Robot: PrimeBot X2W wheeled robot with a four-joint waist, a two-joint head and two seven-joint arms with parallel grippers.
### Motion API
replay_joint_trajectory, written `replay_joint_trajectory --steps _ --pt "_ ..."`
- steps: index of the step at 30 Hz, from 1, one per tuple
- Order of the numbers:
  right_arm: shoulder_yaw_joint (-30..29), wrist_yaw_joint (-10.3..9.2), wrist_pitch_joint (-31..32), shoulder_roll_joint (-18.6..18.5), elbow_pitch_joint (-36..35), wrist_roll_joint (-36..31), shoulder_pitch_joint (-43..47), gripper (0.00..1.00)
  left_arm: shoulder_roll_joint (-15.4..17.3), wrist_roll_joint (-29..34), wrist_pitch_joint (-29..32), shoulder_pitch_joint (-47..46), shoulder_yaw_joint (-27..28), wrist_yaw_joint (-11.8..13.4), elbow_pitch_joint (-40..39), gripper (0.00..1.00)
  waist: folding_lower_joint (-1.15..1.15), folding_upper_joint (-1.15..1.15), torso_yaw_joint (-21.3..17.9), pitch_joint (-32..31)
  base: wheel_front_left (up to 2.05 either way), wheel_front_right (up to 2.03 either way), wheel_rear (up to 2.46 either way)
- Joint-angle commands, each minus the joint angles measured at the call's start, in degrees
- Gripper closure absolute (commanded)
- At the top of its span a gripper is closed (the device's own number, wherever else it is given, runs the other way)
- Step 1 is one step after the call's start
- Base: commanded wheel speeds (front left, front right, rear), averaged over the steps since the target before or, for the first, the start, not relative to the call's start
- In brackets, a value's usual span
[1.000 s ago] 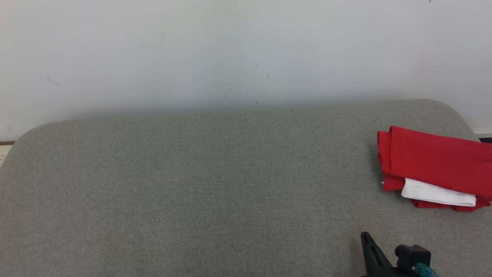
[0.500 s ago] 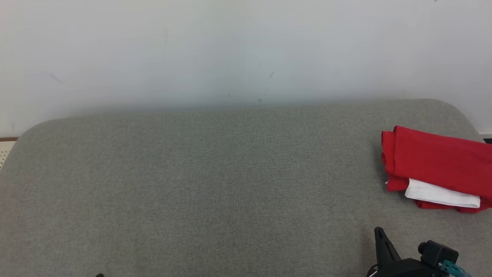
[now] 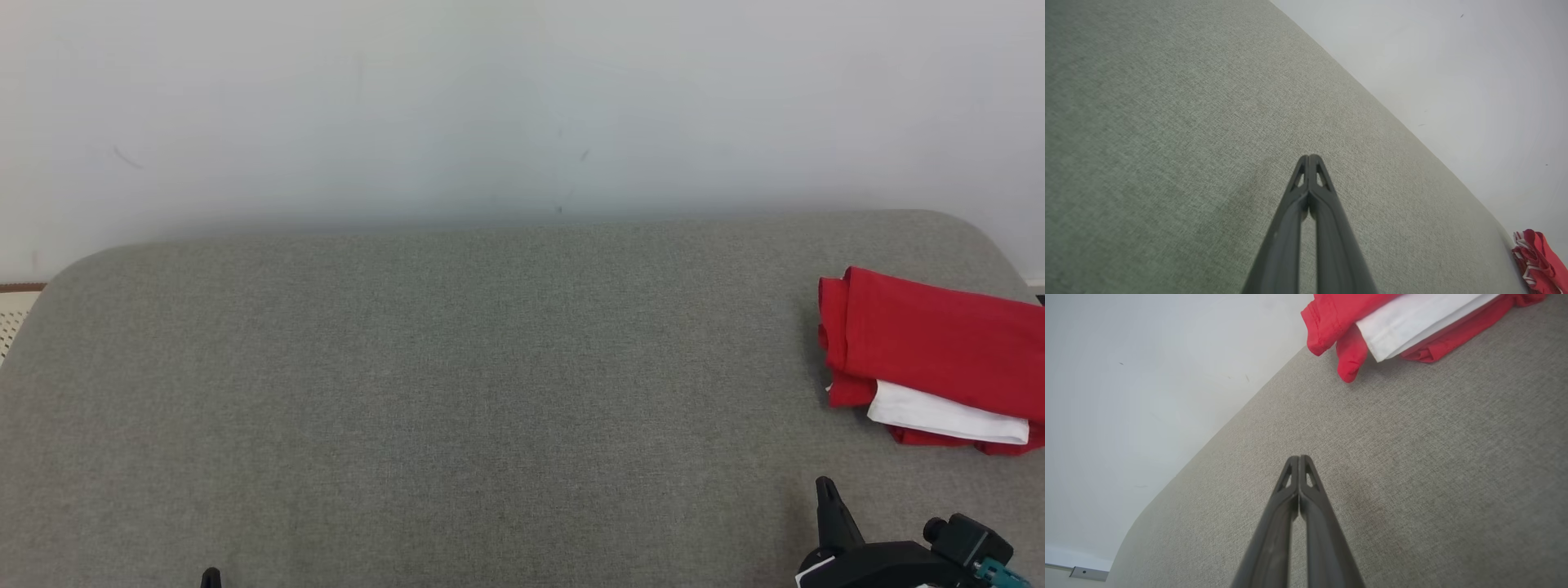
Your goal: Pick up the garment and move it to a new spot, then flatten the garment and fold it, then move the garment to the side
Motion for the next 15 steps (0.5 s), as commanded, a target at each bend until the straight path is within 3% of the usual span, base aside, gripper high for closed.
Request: replay_joint_trajectory --steps 1,15 --pt "-0.6 -0.02 0.5 0.0 -1.1 2.3 -1.1 1.00 0.6 -2.6 0.4 -1.3 0.0 -0.3 -0.9 1.00 0.00 0.00 0.1 0.0 0.00 0.00 0.00" --pt "-3.0 -0.02 3.3 0.3 -2.7 13.3 -1.2 1.00 0.7 -13.8 2.9 -2.4 -0.1 -1.6 -0.9 1.00 -0.01 0.00 0.7 0.4 0.00 0.00 0.00"
